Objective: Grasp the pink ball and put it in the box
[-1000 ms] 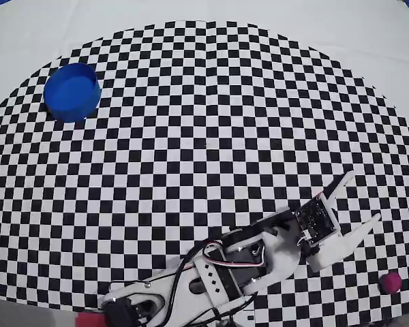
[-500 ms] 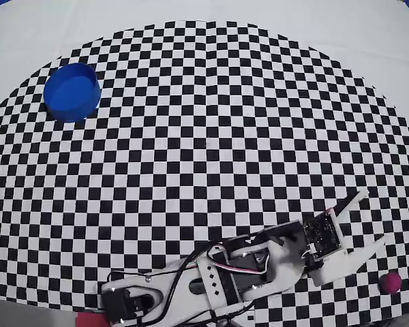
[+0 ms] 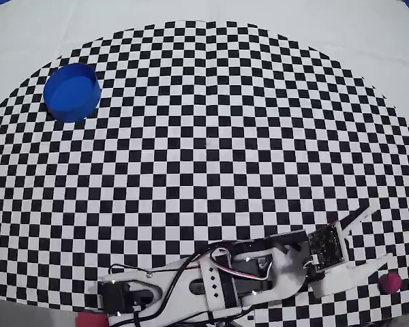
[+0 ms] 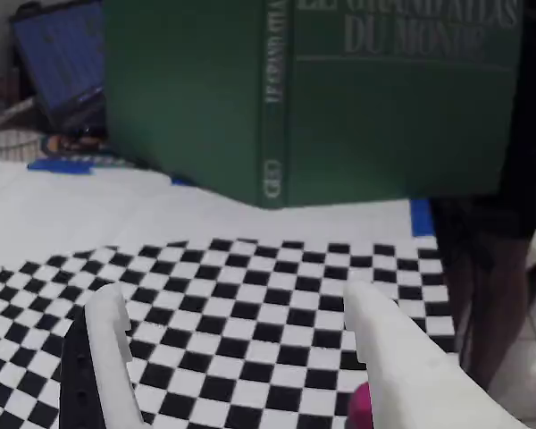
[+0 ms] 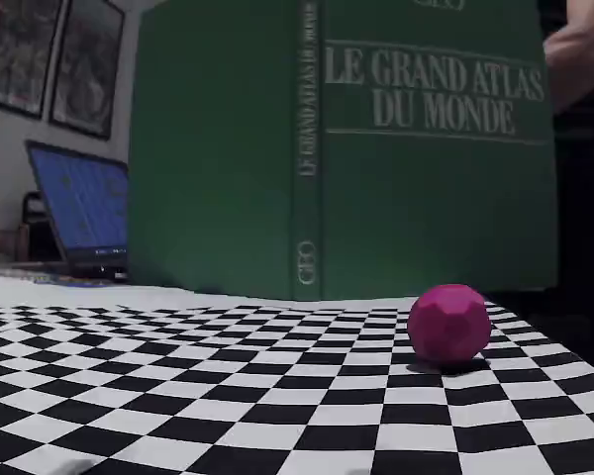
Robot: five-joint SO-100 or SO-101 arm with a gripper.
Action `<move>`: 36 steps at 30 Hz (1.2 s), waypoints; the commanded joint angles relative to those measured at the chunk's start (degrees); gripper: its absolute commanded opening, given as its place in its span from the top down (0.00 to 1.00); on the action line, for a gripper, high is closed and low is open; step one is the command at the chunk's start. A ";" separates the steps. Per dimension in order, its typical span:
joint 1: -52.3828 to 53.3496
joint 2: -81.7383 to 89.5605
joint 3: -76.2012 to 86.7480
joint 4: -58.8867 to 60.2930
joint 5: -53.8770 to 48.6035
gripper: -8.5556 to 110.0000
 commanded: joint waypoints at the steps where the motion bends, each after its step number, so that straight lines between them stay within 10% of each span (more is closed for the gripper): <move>1: 1.93 0.62 0.44 -0.44 -0.18 0.69; 36: 8.53 0.26 0.44 0.88 -0.18 0.69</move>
